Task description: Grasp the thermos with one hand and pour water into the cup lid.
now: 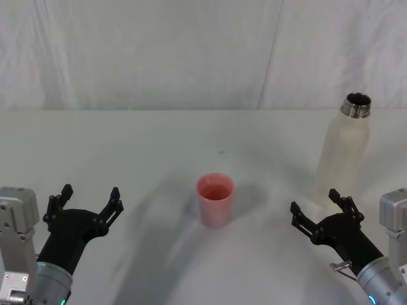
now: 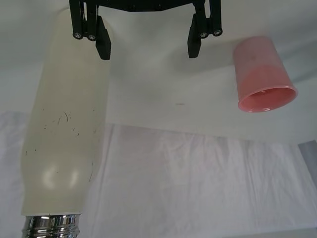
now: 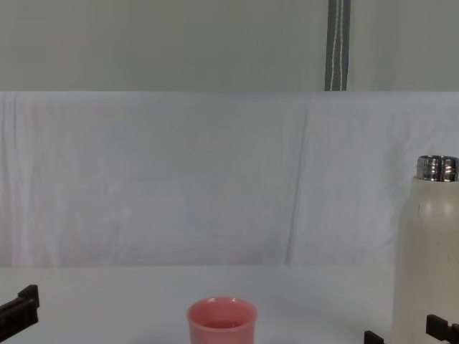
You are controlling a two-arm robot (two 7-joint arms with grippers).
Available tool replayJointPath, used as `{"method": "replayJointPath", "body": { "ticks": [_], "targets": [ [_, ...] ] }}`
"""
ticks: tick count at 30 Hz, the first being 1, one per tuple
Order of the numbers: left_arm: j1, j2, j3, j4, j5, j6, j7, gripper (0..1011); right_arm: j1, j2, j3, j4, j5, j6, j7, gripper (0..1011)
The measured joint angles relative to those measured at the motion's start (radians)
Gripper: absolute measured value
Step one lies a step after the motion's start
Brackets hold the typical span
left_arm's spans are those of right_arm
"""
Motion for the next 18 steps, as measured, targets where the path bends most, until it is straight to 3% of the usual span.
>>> {"method": "replayJointPath", "body": {
  "ticks": [18],
  "targets": [
    [0.0, 0.0, 0.0, 0.0, 0.0, 0.0, 0.0, 1001, -0.001, 0.001, 0.001, 0.004, 0.005, -0.004, -0.005, 1001]
  ]
}}
